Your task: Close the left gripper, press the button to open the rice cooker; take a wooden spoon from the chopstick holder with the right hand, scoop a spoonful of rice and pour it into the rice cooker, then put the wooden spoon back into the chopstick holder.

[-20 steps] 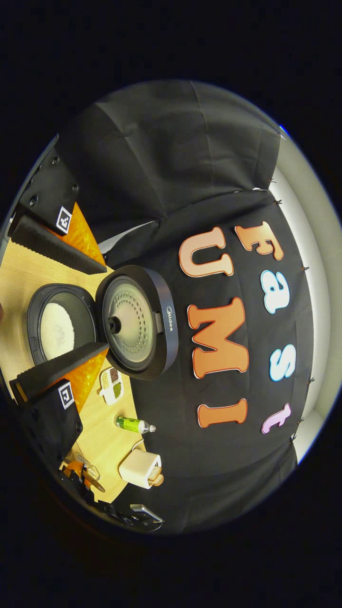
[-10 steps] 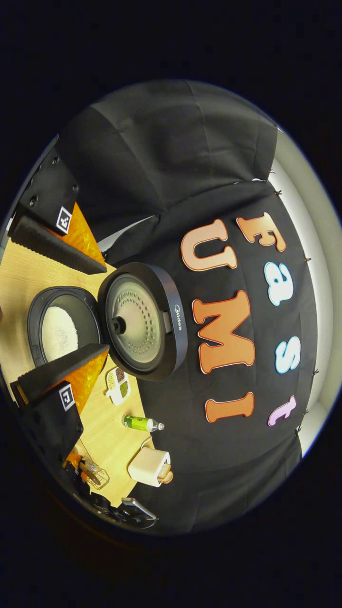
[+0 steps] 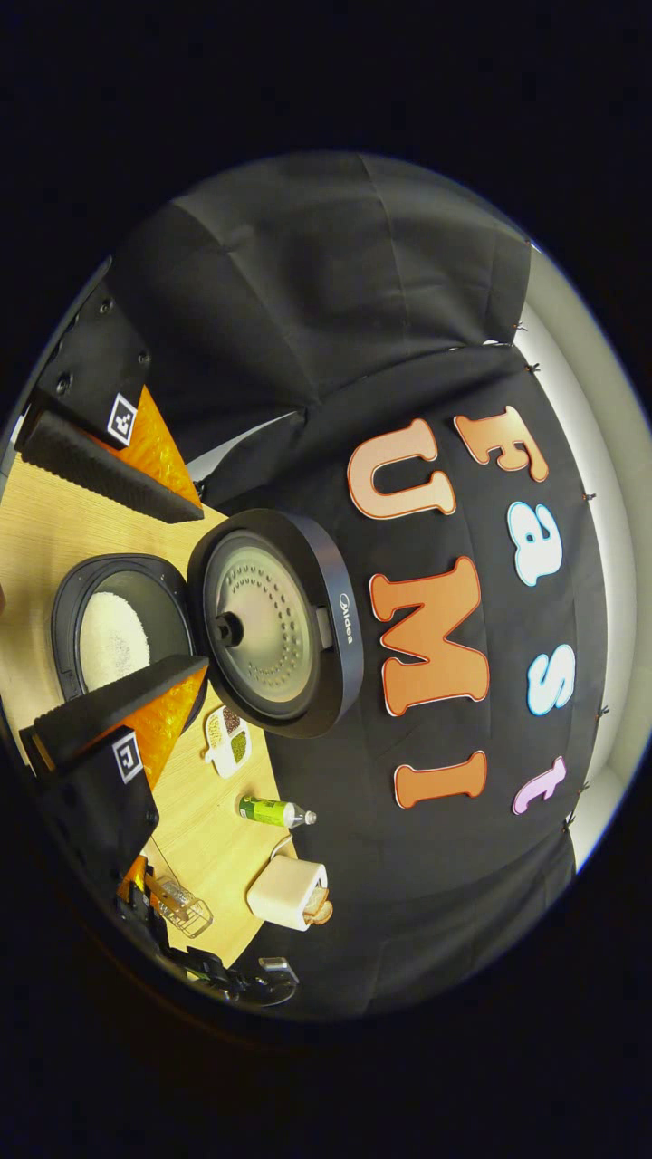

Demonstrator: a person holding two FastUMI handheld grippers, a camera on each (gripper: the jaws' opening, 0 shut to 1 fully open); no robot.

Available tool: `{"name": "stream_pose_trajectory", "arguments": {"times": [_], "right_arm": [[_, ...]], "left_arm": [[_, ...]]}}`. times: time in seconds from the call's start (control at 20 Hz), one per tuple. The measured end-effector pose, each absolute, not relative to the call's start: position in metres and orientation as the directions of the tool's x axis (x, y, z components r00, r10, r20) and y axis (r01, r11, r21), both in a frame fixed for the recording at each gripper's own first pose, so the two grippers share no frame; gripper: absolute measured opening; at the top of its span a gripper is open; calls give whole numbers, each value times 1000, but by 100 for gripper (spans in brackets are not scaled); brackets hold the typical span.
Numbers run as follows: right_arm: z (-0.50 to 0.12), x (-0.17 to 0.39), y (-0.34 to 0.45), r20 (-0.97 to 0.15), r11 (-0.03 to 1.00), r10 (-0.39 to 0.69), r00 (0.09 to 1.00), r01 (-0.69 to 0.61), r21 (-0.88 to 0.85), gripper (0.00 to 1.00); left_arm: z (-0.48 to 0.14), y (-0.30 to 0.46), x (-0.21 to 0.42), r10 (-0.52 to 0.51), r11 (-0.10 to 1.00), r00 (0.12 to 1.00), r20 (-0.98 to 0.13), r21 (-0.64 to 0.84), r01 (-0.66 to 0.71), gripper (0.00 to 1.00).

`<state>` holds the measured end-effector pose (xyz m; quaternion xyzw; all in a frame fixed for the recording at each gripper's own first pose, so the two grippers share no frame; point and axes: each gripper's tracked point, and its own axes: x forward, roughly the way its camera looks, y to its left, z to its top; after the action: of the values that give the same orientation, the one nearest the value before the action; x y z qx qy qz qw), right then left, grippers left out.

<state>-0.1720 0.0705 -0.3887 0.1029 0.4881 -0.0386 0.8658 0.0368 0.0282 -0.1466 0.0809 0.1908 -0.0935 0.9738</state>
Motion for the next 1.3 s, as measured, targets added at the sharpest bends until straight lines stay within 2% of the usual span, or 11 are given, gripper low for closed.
{"name": "stream_pose_trajectory", "arguments": {"times": [0.35,0.8,1.05,1.1,1.25,1.3], "right_arm": [[-393,-173,82,-868,924,159,469,238,298,11],[-393,-174,94,-860,889,255,442,242,388,11],[-394,-175,106,-826,786,364,431,334,521,11],[-395,-177,107,-820,768,378,430,350,537,11],[-397,-178,110,-796,695,424,432,408,592,11],[-396,-178,112,-783,667,445,435,422,614,11]], "left_arm": [[-143,32,43,-154,968,914,-376,128,215,99],[-150,43,38,-135,971,908,-396,131,201,99],[-152,49,32,-117,974,905,-409,132,185,99],[-153,50,30,-114,975,904,-411,130,183,92],[-152,52,27,-106,976,904,-415,132,175,92],[-152,52,26,-103,976,904,-415,134,172,98]]}}
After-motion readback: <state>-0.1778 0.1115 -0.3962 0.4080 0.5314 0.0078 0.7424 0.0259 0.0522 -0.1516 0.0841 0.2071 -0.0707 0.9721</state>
